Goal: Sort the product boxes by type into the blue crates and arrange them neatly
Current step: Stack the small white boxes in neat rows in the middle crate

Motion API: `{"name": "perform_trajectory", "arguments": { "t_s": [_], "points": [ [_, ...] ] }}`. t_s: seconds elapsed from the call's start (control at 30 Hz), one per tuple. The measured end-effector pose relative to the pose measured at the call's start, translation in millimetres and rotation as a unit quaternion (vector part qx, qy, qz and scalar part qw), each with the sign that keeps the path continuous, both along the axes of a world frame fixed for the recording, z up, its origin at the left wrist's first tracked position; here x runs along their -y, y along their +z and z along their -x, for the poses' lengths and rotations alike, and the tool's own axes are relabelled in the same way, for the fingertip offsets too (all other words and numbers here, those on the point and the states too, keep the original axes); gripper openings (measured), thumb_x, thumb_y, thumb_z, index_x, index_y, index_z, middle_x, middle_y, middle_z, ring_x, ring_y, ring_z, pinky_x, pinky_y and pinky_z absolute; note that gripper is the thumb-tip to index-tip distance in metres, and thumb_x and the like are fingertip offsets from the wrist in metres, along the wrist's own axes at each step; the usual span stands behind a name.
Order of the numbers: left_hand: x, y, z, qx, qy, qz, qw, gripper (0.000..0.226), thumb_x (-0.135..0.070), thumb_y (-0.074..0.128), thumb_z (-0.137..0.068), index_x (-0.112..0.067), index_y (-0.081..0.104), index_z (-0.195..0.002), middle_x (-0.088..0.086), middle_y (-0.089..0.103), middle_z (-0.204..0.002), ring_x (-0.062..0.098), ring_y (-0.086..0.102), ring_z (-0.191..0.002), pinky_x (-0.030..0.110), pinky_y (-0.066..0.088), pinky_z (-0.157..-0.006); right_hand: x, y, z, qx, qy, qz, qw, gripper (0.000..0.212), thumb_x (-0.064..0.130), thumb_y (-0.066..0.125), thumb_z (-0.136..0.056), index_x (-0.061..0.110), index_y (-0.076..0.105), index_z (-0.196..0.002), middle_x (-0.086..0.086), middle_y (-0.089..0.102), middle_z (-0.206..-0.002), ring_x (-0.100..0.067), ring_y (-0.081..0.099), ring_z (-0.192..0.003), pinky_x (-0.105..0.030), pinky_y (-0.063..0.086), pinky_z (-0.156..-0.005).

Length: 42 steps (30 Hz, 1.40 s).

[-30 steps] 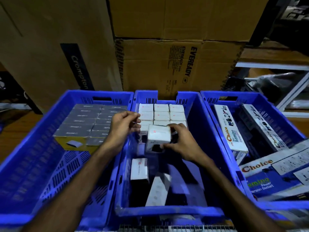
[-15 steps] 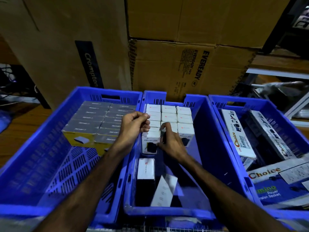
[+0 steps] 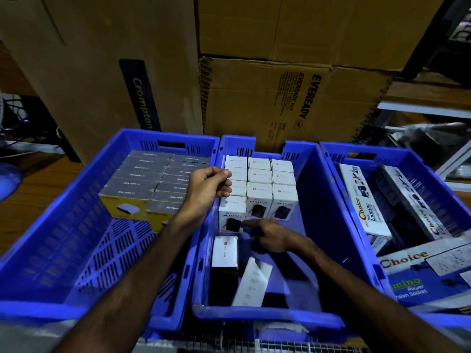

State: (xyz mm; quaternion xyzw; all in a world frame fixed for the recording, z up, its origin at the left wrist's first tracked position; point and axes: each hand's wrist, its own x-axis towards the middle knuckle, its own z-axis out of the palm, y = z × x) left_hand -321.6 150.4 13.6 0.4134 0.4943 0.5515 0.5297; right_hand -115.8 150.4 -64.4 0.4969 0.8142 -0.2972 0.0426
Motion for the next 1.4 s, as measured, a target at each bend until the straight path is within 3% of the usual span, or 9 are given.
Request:
{"name": "perform_trajectory", "arguments": {
  "t_s": [0.13,0.3,0.4,0.57,0.7,0.93,1.07,1.23,1.4],
  "points": [
    [0.8,-2.7,1.9,-0.003,-0.009,-0.007,1.0,0.015,-0.01,0.062,-0.102,0.001,0.07,-0.096,0.012,0.067,-0.077,0.02,0.063,-0.067,0.025,0.055,-0.063,10.6,13.9,-7.0,0.02,0.024,0.022,0.999,0.054,0.009,0.059,-0.09,0.018,0.057,-0.144,-0.001,0.065,-0.103,-0.022,0.057,-0.09,-0.036,0.052,-0.086],
    [-0.1,-2.2,0.9,-0.009,-0.019,-0.005,1.0,0.019,-0.012,0.061,-0.103,0.005,0.069,-0.102,0.011,0.067,-0.079,0.021,0.062,-0.069,0.026,0.053,-0.064,38.0,34.4,-8.7,-0.103,0.039,0.037,0.993,0.09,0.039,0.083,-0.085,0.024,0.034,-0.159,0.015,0.046,-0.154,-0.003,0.044,-0.138,-0.021,0.035,-0.115],
    [-0.6,-2.4,0.2,-0.017,-0.021,-0.006,1.0,0.02,-0.012,0.061,-0.103,0.006,0.069,-0.103,0.013,0.067,-0.081,0.022,0.062,-0.07,0.026,0.052,-0.065,52.3,23.5,1.3,-0.097,0.049,-0.023,0.994,0.111,0.068,0.079,-0.072,0.032,0.025,-0.161,0.011,0.037,-0.164,-0.011,0.039,-0.147,-0.039,0.039,-0.118],
    [-0.1,-3.4,1.3,-0.02,-0.027,-0.01,0.999,0.027,-0.012,0.061,-0.103,0.014,0.065,-0.109,0.016,0.066,-0.084,0.024,0.062,-0.073,0.027,0.053,-0.066,57.2,16.7,19.0,-0.057,0.074,-0.104,0.99,0.104,0.059,0.083,-0.076,0.033,0.025,-0.158,0.007,0.037,-0.159,-0.019,0.045,-0.14,-0.046,0.048,-0.104],
    [-0.9,-5.0,3.5,-0.016,-0.039,-0.012,0.999,0.028,-0.014,0.064,-0.101,0.013,0.065,-0.107,0.015,0.068,-0.084,0.025,0.063,-0.072,0.028,0.052,-0.065,45.9,19.6,7.9,-0.195,0.011,-0.047,0.98,0.083,0.04,0.09,-0.078,0.021,0.047,-0.147,0.006,0.055,-0.139,-0.005,0.054,-0.12,-0.022,0.046,-0.1],
    [7.5,1.8,-0.4,-0.053,-0.11,-0.029,0.992,0.029,-0.034,0.073,-0.088,-0.007,0.073,-0.1,0.011,0.069,-0.092,0.027,0.065,-0.082,0.034,0.054,-0.072,39.7,62.1,-18.2,-0.561,-0.241,0.188,0.769,0.054,0.027,0.076,-0.09,0.009,0.057,-0.137,-0.003,0.068,-0.102,-0.019,0.066,-0.096,-0.032,0.058,-0.076],
    [21.4,6.7,-10.8,0.001,-0.244,0.03,0.969,0.047,-0.037,0.066,-0.092,-0.005,0.066,-0.126,0.017,0.073,-0.122,0.026,0.068,-0.107,0.035,0.054,-0.09,41.7,76.6,-27.8,-0.648,-0.257,0.268,0.666,0.077,0.041,0.077,-0.086,0.007,0.05,-0.149,-0.021,0.058,-0.144,-0.043,0.055,-0.132,-0.061,0.042,-0.113],
    [34.2,16.4,-21.8,0.042,-0.338,0.085,0.936,0.048,-0.021,0.068,-0.09,-0.022,0.06,-0.137,0.004,0.071,-0.133,0.02,0.071,-0.114,0.038,0.058,-0.094,51.2,87.9,-37.9,-0.676,-0.282,0.289,0.616,0.056,0.035,0.05,-0.101,0.004,0.053,-0.148,-0.023,0.059,-0.145,-0.041,0.052,-0.139,-0.059,0.04,-0.115],
    [33.7,13.0,-24.5,0.058,-0.317,0.072,0.944,0.061,-0.007,0.073,-0.081,-0.012,0.058,-0.14,0.012,0.074,-0.124,0.022,0.075,-0.102,0.029,0.063,-0.075,52.7,80.5,-51.4,-0.671,-0.264,0.23,0.654,0.064,0.037,0.069,-0.092,0.011,0.053,-0.149,-0.026,0.049,-0.152,-0.041,0.045,-0.13,-0.062,0.035,-0.118]
  ]
}}
